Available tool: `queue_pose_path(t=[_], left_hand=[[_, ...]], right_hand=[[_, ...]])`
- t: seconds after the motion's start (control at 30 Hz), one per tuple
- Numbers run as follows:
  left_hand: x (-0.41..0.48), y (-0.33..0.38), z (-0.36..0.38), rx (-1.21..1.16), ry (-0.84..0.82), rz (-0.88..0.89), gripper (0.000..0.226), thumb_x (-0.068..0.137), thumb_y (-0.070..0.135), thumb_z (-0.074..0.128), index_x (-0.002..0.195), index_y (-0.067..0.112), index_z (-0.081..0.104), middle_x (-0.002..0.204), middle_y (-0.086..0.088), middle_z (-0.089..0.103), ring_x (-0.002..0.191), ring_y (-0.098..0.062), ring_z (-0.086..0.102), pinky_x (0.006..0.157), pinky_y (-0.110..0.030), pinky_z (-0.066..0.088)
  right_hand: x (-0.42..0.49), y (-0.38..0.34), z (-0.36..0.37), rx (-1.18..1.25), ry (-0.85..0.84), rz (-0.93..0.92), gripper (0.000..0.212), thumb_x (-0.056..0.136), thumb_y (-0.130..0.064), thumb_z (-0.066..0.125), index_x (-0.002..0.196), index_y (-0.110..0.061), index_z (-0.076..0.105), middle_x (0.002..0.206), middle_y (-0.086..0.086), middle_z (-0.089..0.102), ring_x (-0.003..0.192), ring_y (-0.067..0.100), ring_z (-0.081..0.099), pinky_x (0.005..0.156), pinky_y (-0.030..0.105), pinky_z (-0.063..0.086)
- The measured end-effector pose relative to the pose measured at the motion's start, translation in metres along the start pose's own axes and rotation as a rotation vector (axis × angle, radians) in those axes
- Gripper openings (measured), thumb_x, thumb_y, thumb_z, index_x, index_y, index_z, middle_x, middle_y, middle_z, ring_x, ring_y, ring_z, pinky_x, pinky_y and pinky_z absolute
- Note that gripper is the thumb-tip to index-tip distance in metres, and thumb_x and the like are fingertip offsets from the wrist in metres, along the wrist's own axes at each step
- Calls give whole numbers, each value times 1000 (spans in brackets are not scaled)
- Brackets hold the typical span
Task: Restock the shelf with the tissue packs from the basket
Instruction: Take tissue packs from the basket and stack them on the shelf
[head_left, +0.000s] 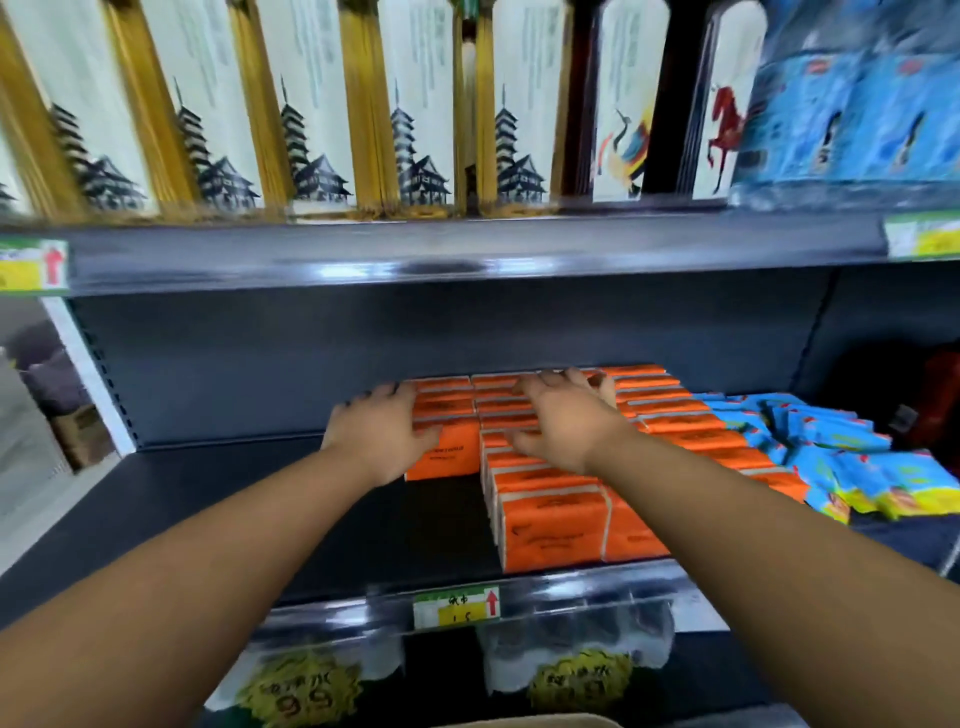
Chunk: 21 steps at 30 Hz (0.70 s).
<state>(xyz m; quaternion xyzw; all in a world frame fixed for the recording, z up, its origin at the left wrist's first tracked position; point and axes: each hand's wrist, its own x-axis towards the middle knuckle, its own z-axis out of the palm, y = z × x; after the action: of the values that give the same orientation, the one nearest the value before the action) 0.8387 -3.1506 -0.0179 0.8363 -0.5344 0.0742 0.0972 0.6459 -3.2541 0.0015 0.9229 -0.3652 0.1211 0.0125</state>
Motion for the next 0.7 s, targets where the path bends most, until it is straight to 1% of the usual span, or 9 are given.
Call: queue_pose_path(t=[0.13,0.27,0.37,0.43,0.57,0.7], left_hand=[[-43,22,-4,11,-31,33,59,89,55,48,138,23,39,133,-7,49,119,-29,51,97,-40,38],[-73,34,1,43,-55,57,57,89,57,48,135,23,41,137,-5,46,122,-29,49,97,-43,37],[-95,37,8,48,-85,58,59,91,56,47,139,22,38,140,-4,43,124,-29,46,97,-46,38],[-110,38,14,18,-99,51,60,92,55,47,140,21,37,139,-4,43,124,-29,46,96,-45,39],[-134,37,32,-32,-180,17,59,90,54,50,138,22,37,132,-5,43,119,-30,48,91,-43,45],[-151,37,47,-87,-212,-15,59,90,53,51,138,21,36,130,-6,43,118,-31,47,90,-44,47]], right_hand=[[-39,-1,-9,-61,2,-35,67,86,-58,54,140,-24,38,147,0,38,135,27,29,108,53,21],[-69,-4,-12,-70,-22,-58,68,86,-60,53,142,-25,35,148,-2,37,136,26,28,110,54,19],[-89,-6,-9,-78,-34,-52,70,85,-63,52,142,-26,35,148,-2,38,135,25,30,111,54,18],[-101,-6,-4,-70,-42,-39,70,85,-63,53,143,-28,35,149,-4,37,136,23,30,108,53,18],[-127,-6,11,-35,-70,-34,67,86,-61,53,142,-30,34,148,-6,37,133,22,30,104,51,21],[-148,-9,25,-54,-111,-47,65,88,-58,52,143,-27,34,146,-4,37,134,22,30,102,51,24]])
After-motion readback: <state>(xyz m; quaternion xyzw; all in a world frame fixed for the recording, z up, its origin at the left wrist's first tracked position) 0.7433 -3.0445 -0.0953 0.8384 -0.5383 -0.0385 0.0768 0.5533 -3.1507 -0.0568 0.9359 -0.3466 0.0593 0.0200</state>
